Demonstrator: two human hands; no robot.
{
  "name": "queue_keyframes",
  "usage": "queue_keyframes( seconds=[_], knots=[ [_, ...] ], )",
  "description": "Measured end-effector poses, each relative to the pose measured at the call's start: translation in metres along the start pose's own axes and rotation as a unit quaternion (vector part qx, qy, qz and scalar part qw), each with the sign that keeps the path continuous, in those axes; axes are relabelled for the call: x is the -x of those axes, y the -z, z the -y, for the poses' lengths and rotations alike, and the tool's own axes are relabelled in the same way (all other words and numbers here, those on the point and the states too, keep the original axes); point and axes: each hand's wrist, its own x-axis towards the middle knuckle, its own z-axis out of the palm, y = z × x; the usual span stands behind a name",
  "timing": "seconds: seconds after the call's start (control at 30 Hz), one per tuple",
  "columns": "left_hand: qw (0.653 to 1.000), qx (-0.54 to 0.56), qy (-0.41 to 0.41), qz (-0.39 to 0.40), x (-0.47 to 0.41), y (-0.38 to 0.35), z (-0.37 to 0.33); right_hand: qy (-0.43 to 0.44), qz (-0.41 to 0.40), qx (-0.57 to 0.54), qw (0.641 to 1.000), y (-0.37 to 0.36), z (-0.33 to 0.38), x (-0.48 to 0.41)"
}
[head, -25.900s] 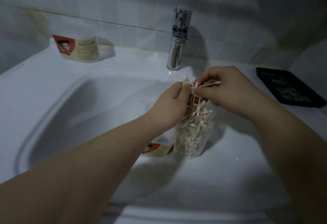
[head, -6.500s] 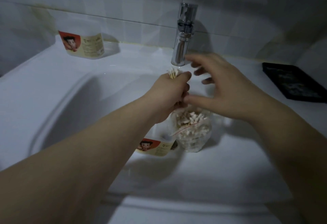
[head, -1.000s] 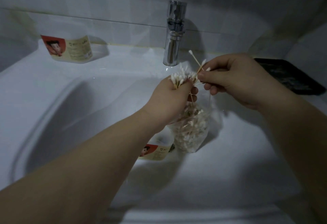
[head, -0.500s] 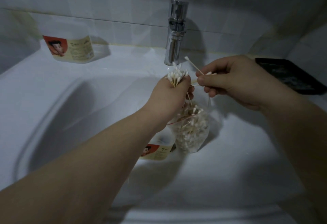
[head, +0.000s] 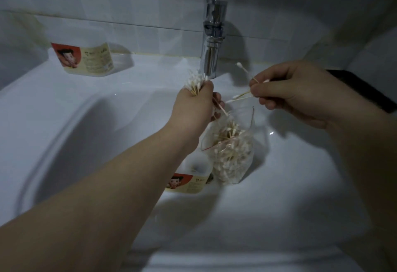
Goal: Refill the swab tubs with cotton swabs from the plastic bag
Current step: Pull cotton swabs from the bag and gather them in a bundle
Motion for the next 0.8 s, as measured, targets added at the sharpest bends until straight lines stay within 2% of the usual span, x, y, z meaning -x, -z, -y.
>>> queue_keyframes(
  seconds=[0.3, 0.57, 0.8],
  knots=[
    [0.999, -0.026, -0.030, 0.027, 0.000, -0.003, 0.003, -0.017, 0.063, 0.050, 0.997, -0.010, -0.001, 0.005],
    [0.985, -0.084, -0.024, 0.149, 0.012, -0.004, 0.005, 0.031, 0.003, -0.019, 0.999, -0.020, -0.007, -0.001],
    [0.970, -0.171, -0.038, 0.167, 0.012, -0.002, 0.005, 0.036, -0.018, -0.045, 0.998, -0.023, -0.011, -0.004]
  ],
)
